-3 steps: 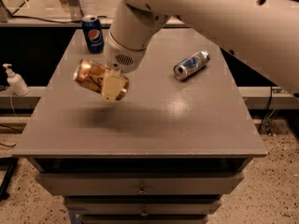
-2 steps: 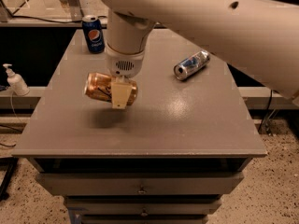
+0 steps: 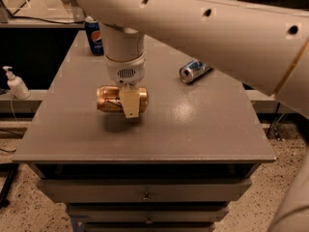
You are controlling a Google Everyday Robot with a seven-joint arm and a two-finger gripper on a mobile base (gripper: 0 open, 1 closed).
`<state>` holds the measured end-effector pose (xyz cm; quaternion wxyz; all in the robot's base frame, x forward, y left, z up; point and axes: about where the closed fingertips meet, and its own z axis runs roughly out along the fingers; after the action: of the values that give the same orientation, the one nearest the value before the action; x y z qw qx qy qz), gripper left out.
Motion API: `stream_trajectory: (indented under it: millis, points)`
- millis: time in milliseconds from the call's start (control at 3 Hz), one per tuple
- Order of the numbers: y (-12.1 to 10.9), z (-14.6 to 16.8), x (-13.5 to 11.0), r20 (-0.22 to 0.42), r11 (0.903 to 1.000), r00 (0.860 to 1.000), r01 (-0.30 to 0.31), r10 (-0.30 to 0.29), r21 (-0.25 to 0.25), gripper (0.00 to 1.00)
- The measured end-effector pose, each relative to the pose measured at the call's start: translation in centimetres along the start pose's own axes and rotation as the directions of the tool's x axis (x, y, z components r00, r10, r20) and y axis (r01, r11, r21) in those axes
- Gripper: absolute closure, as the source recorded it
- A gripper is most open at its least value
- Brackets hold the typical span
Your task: Knock orange can over
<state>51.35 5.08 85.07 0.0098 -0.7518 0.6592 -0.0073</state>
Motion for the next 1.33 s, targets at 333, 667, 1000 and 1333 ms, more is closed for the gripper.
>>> stream_trajectory:
  millis: [333, 667, 1000, 1333]
  points:
    - [0.1, 0.8, -0.2, -0.024, 0.9998, 1.000, 0.012, -0.012, -0.015, 0.60]
    - [0.5, 1.8, -0.6, -0.031, 0.9992, 0.999, 0.022, -0.023, -0.033, 0.36]
    - [0.7, 2.2, -0.8, -0.034, 0.9987, 0.999, 0.027, -0.028, -0.044, 0.12]
    - [1.2, 2.8, -1.1, -0.022, 0.9980, 0.999, 0.025, -0.026, -0.058, 0.00]
